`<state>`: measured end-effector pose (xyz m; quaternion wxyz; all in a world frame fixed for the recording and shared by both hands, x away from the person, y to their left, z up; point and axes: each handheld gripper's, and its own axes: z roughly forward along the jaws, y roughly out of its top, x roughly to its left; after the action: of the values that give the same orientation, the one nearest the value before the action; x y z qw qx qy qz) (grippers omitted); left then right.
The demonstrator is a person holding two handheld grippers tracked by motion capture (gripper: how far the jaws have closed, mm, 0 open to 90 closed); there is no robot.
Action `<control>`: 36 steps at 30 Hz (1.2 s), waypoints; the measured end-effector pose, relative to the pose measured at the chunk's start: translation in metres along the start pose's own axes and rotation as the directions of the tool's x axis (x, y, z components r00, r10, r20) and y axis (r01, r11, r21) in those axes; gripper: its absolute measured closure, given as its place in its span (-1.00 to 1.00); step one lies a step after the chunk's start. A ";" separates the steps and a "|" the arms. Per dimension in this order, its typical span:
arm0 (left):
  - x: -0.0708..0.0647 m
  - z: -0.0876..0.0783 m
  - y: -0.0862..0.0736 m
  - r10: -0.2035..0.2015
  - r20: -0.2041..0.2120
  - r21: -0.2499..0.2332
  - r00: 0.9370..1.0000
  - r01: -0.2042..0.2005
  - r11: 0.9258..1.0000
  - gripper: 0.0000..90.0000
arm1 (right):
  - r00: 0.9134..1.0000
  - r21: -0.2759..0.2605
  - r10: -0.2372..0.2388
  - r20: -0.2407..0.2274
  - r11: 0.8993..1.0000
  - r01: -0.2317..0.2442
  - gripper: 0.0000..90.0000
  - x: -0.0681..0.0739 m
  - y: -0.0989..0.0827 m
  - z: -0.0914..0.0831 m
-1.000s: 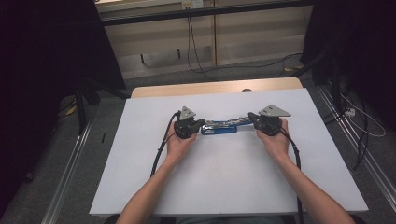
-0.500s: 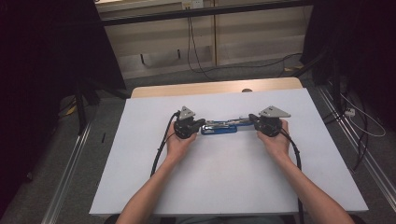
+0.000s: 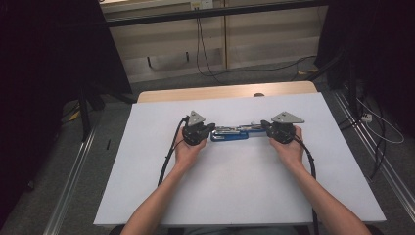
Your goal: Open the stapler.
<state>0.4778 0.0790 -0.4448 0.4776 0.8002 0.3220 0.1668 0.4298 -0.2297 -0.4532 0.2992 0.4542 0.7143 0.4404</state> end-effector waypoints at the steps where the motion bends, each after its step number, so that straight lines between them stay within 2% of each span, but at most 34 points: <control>1: 0.000 0.000 0.000 0.000 0.001 -0.002 1.000 0.000 1.000 1.00 | 1.000 0.000 -0.001 0.000 1.000 0.001 1.00 0.000 0.000 0.000; 7: -0.001 -0.001 0.000 0.002 -0.003 -0.017 1.000 -0.002 1.000 1.00 | 1.000 -0.004 0.010 -0.006 1.000 -0.010 1.00 -0.001 0.000 -0.001; 10: -0.001 -0.003 0.002 -0.008 0.014 -0.025 1.000 0.008 1.000 0.98 | 1.000 -0.013 0.025 -0.006 1.000 -0.025 1.00 -0.002 0.001 -0.001; 14: 0.000 -0.006 0.003 -0.010 0.016 -0.035 1.000 0.010 0.999 0.92 | 0.999 -0.018 0.034 -0.016 0.999 -0.034 0.94 -0.003 0.001 -0.002; 17: 0.001 -0.008 0.002 -0.028 0.028 -0.056 0.999 0.030 0.998 0.80 | 0.999 -0.018 0.043 -0.025 0.999 -0.044 0.89 -0.003 0.001 -0.003; 18: 0.002 -0.010 0.002 -0.023 0.029 -0.056 0.999 0.025 0.998 0.77 | 0.999 -0.019 0.047 -0.026 0.999 -0.047 0.87 -0.004 0.001 -0.003; 24: 0.004 -0.014 0.003 -0.025 0.006 -0.072 1.000 0.025 0.997 0.51 | 0.997 -0.029 0.060 -0.038 0.998 -0.061 0.71 -0.006 0.003 -0.005; 27: 0.005 -0.016 0.004 -0.057 -0.013 -0.077 0.998 0.056 0.995 0.29 | 0.996 -0.027 0.074 -0.042 0.997 -0.075 0.56 -0.006 0.003 -0.006; 29: 0.006 -0.017 0.004 -0.050 -0.032 -0.054 0.998 0.048 0.997 0.09 | 0.996 -0.021 0.085 -0.034 0.996 -0.086 0.34 -0.006 0.003 -0.007; 31: 0.006 -0.019 0.003 -0.044 -0.069 -0.029 0.997 0.042 0.999 -0.03 | 0.995 -0.020 0.094 -0.030 0.995 -0.094 0.19 -0.007 0.004 -0.008; 33: 0.006 -0.020 0.003 -0.068 -0.068 -0.029 0.995 0.066 0.997 -0.22 | 0.995 -0.025 0.099 -0.024 0.995 -0.099 0.03 -0.007 0.005 -0.010; 36: 0.007 -0.023 0.004 -0.038 -0.087 -0.010 0.995 0.037 0.999 -0.42 | 0.994 -0.031 0.105 -0.021 0.994 -0.106 -0.22 -0.009 0.006 -0.011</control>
<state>0.4713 0.0972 -0.4304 0.4697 0.7839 0.3569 0.1939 0.4266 -0.2401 -0.4427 0.2759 0.4824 0.6849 0.4712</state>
